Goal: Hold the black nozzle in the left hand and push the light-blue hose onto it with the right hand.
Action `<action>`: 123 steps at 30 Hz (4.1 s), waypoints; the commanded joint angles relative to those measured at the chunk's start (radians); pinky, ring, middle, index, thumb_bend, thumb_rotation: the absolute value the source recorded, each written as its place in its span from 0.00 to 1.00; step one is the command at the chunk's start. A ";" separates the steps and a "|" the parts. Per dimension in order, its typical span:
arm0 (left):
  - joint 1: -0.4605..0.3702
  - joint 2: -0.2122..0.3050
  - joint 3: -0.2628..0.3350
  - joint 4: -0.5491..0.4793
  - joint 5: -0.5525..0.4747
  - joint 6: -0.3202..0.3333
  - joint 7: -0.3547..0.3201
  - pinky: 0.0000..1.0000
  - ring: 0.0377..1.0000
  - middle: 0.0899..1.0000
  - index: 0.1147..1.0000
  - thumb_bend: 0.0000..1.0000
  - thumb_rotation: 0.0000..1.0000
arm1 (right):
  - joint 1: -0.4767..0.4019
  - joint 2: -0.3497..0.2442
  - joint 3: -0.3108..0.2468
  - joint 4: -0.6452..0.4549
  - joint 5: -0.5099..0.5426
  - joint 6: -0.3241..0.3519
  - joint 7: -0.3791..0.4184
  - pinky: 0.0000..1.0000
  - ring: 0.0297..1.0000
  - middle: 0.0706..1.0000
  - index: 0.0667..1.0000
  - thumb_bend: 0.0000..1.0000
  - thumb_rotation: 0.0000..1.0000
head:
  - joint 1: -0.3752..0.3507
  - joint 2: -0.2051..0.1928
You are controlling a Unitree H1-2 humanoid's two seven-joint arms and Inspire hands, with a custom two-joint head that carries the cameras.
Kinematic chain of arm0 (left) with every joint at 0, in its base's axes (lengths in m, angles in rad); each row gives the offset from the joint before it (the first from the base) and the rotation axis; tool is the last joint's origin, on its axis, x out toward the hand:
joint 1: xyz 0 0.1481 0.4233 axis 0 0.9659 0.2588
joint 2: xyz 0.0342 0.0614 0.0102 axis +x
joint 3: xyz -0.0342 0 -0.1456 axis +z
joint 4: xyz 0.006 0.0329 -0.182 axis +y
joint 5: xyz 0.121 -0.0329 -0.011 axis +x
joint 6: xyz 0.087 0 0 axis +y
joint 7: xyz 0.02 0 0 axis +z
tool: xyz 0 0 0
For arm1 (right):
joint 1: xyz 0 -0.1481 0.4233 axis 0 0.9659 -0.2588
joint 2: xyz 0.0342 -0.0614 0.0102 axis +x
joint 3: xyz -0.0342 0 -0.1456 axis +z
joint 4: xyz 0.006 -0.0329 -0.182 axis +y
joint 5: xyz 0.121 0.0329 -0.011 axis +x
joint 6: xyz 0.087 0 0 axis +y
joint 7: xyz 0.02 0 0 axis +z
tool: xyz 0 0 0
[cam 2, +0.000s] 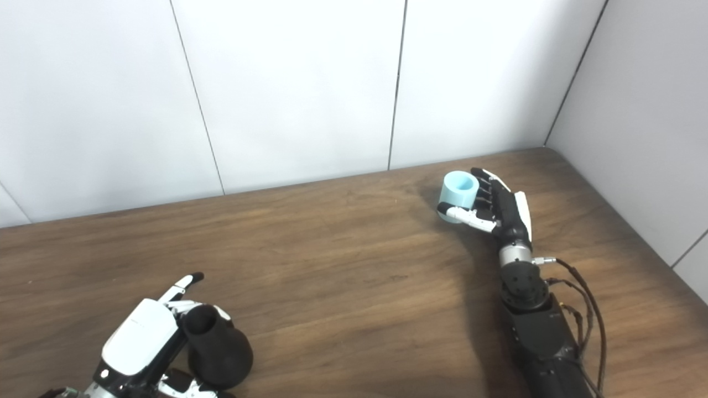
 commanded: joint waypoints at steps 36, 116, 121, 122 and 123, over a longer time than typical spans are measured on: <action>0.054 0.015 -0.050 0.052 0.048 -0.017 -0.087 0.93 0.52 0.42 0.44 0.52 0.00 | 0.011 0.003 0.041 -0.081 -0.044 -0.005 -0.036 0.37 0.41 0.45 0.47 0.52 0.00 | 0.012 0.003; 0.020 -0.110 -0.169 0.041 0.153 0.206 -0.152 0.90 0.52 0.41 0.45 0.52 0.00 | -0.008 -0.062 0.609 -1.129 0.304 0.517 0.096 0.27 0.40 0.43 0.48 0.52 0.00 | 0.329 0.048; 0.020 -0.110 -0.172 0.035 0.153 0.213 -0.155 0.90 0.52 0.40 0.46 0.52 0.00 | -0.042 -0.103 0.621 -1.144 0.165 0.517 0.167 0.25 0.38 0.42 0.49 0.51 0.00 | 0.329 0.049; 0.020 -0.110 -0.172 0.035 0.151 0.212 -0.155 0.90 0.52 0.40 0.45 0.52 0.00 | -0.045 -0.104 0.622 -1.146 0.134 0.517 0.185 0.24 0.37 0.42 0.50 0.51 0.00 | 0.329 0.049; 0.020 -0.111 -0.172 0.036 0.150 0.212 -0.155 0.90 0.52 0.40 0.45 0.52 0.00 | -0.047 -0.104 0.622 -1.147 0.107 0.517 0.200 0.24 0.37 0.42 0.50 0.51 0.00 | 0.331 0.049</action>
